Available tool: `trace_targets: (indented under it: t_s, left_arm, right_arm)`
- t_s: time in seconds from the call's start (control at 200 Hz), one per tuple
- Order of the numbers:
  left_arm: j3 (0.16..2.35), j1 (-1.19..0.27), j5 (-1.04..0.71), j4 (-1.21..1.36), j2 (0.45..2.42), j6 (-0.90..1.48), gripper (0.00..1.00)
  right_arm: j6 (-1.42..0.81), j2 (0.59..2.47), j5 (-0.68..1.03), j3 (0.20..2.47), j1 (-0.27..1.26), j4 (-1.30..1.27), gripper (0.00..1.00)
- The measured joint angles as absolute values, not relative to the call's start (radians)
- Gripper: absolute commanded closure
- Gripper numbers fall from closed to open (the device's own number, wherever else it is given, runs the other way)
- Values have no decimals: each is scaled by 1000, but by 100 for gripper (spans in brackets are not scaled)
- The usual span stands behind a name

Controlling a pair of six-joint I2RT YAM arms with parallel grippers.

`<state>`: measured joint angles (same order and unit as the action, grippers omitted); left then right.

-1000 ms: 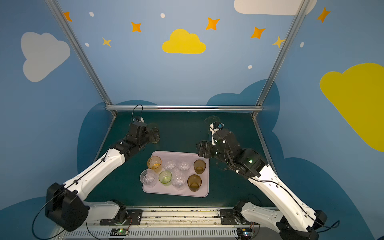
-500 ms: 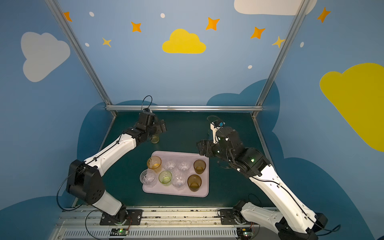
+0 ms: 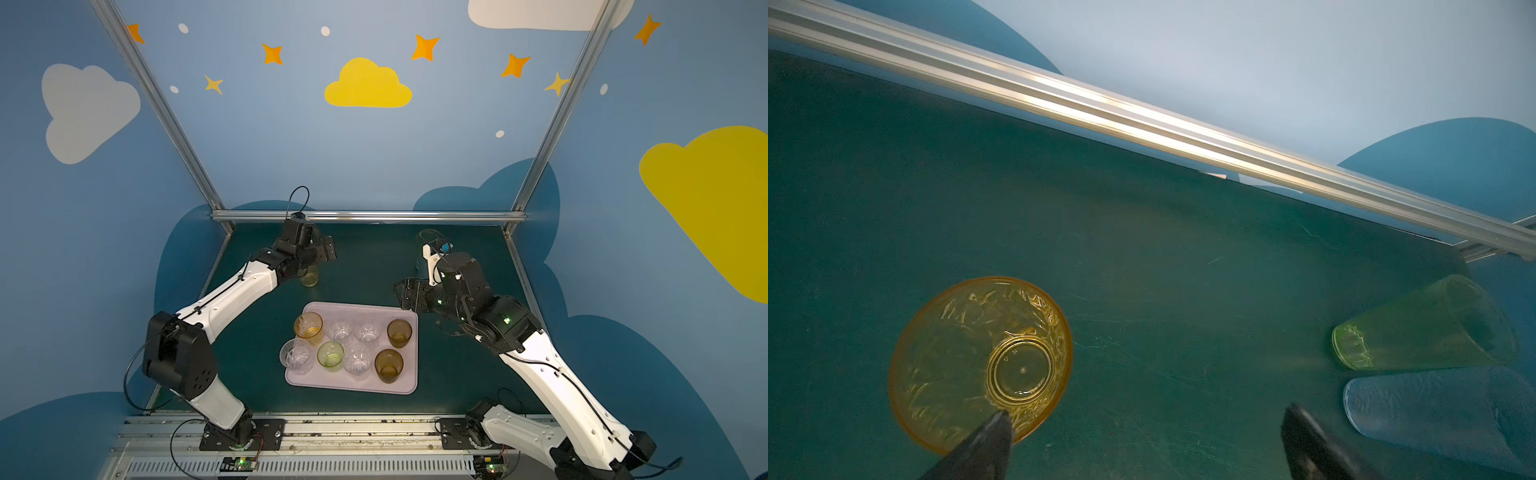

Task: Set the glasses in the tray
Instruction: 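Lower the left gripper onto the tall amber glass rim and close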

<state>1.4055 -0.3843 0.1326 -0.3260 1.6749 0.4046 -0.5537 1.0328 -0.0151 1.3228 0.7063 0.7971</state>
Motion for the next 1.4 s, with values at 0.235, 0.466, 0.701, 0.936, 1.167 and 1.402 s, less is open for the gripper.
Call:
trace_targets:
  t_s: [0.235, 0.466, 0.701, 0.936, 1.167, 1.402]
  left_arm:
    - [1443, -384, 117, -343, 1736, 397, 0]
    - [1477, -384, 110, -358, 1767, 395, 0]
    - [1526, -384, 110, -372, 1810, 369, 0]
    - [1577, -374, 110, -407, 1883, 344, 0]
    - [1615, -362, 110, -438, 1934, 319, 0]
    - [1657, -360, 123, -479, 1960, 297, 8]
  right_arm:
    - [-553, 1033, 2, 1318, 688, 797, 16]
    - [-551, 1043, 8, 1316, 677, 796, 16]
    - [-552, 1049, 10, 1282, 648, 795, 16]
    - [-561, 993, 32, 1216, 630, 764, 16]
    - [-565, 962, 55, 1205, 618, 748, 16]
    - [-566, 962, 70, 1189, 612, 741, 16]
